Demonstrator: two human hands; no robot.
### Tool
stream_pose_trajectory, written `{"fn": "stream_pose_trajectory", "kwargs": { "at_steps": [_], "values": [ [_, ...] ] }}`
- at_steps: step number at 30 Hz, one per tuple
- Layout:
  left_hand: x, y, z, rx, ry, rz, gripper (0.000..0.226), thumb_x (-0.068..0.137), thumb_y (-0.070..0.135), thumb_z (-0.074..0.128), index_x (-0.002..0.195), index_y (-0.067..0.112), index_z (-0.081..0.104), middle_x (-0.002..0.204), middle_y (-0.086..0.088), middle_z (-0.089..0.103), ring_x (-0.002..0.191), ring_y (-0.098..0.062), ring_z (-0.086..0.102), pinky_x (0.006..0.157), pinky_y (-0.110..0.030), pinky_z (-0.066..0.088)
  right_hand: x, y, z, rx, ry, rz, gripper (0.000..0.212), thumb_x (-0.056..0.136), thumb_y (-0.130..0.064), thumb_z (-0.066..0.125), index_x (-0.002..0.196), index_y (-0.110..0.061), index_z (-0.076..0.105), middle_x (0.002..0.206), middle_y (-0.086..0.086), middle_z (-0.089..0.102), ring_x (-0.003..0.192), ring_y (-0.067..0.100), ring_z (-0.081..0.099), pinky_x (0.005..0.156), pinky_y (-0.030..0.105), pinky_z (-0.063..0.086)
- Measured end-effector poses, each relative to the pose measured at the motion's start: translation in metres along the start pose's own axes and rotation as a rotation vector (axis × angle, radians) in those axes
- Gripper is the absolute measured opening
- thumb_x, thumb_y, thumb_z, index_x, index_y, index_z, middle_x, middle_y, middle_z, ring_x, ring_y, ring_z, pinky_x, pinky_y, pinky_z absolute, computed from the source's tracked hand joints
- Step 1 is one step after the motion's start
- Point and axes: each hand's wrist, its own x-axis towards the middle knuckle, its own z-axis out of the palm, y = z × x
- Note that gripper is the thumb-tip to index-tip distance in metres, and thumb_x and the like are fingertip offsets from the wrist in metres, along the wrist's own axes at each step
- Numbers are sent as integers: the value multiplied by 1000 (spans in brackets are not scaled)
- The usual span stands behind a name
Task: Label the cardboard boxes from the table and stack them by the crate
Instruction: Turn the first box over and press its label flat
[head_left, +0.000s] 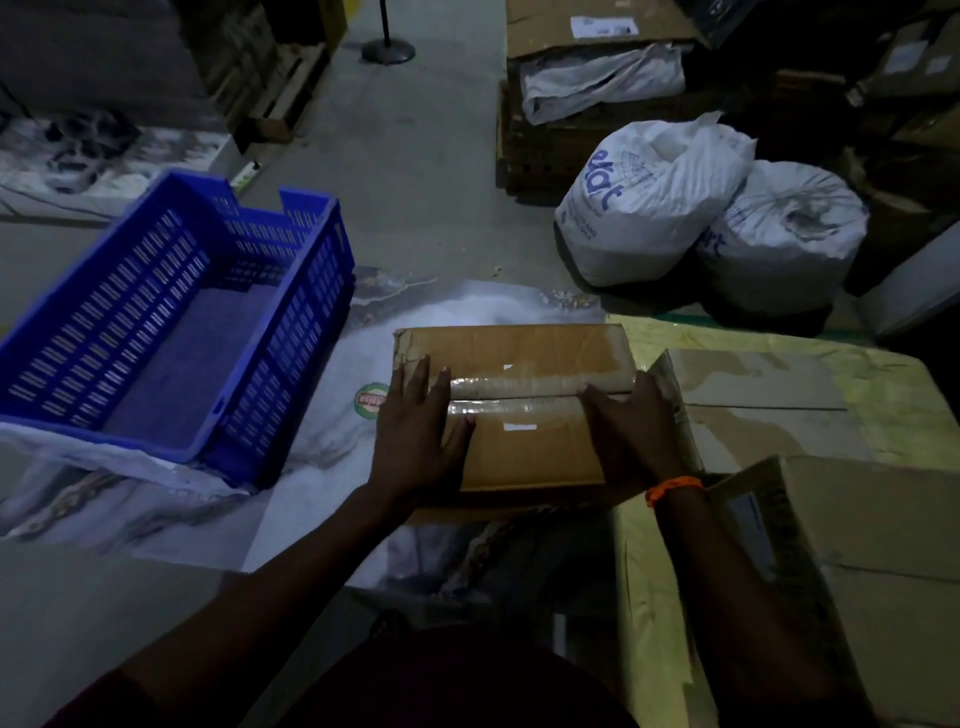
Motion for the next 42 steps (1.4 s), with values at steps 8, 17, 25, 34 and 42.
{"fn": "stream_pose_trajectory", "kwargs": {
  "at_steps": [8,17,25,34,42],
  "values": [
    [-18,24,19,-418,67,12,90,88,70,39,159,24,11,168,-2,-6,156,-25,-5,125,-43,3,31,-71,-50,-232,49,-286,86,70,-51,89,139,-13,53,135,15,61,125,36,58,96,42,48],
    [-30,-23,26,-403,-89,-236,149,61,97,56,152,22,-35,163,-3,-35,150,-18,-27,122,-46,-3,-39,-172,-10,-600,-39,-870,91,74,-29,86,153,-18,42,153,10,46,133,35,49,104,46,42],
    [-20,-19,-22,-744,286,-55,91,76,41,87,145,39,28,137,36,43,123,20,44,93,-3,41,-85,-150,13,-643,-77,-1105,87,72,-28,83,151,-21,46,155,6,49,142,30,44,115,50,29],
    [-5,7,-59,-576,288,309,86,87,47,73,157,19,32,166,-1,25,151,-20,31,114,-49,42,-82,-78,4,-507,138,-1113,63,85,-34,63,145,-27,46,149,2,56,136,24,48,110,47,36],
    [0,16,-78,-402,325,473,32,93,43,63,97,13,74,134,-1,61,130,-18,50,103,-44,44,-88,-78,-7,-280,-12,-1063,42,95,-52,57,118,-20,70,120,-1,72,110,21,63,87,46,51]
  ]
}}
